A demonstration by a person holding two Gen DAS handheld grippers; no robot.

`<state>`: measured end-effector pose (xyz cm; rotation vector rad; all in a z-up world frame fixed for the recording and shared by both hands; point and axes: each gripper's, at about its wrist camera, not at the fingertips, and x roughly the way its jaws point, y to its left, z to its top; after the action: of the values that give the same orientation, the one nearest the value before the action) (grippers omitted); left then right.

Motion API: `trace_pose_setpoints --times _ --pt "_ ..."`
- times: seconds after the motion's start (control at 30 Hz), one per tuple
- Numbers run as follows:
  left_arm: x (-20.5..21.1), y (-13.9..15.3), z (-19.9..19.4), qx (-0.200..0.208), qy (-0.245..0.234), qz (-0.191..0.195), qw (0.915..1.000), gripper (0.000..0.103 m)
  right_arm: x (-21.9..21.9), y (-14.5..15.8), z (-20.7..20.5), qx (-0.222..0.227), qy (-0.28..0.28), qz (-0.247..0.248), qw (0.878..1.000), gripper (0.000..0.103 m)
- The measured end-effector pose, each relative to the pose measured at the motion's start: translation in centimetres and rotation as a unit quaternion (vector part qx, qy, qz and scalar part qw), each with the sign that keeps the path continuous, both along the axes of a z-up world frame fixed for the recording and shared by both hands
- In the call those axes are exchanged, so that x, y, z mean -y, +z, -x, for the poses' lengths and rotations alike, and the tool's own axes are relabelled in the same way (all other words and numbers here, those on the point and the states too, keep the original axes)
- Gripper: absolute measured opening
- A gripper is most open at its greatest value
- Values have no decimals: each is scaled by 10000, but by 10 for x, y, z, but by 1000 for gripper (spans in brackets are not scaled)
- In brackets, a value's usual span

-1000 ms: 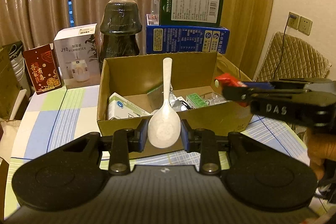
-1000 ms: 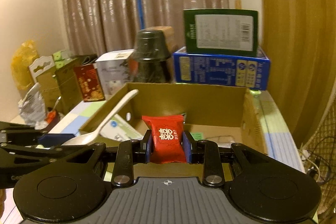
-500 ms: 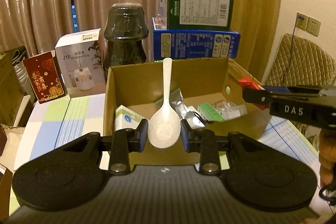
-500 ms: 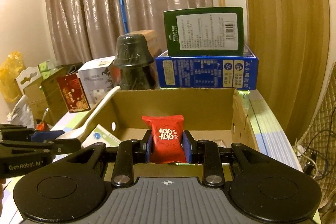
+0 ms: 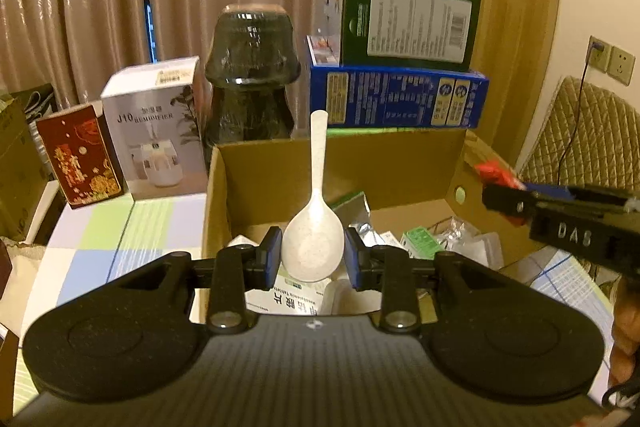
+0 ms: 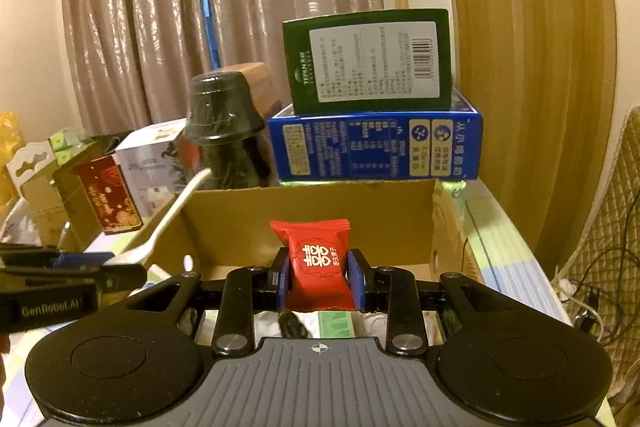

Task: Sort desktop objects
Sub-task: 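Open both tools to drop the spoon and candy into the box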

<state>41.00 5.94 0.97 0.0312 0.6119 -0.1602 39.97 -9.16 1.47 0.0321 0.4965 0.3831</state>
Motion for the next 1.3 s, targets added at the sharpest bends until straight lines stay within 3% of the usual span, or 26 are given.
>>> trace_pose_setpoints --times 0.77,0.97,1.3 --pt "9 -32 -26 -221 -5 155 9996 27 -2 -13 -13 -56 -84 -49 9999 27" --pt "8 -37 -32 -258 95 114 9996 23 -4 -17 -13 -101 -58 -49 9999 27" --pt "-22 -25 -22 -118 409 179 9989 28 -7 -22 -13 -208 17 -35 9998 27"
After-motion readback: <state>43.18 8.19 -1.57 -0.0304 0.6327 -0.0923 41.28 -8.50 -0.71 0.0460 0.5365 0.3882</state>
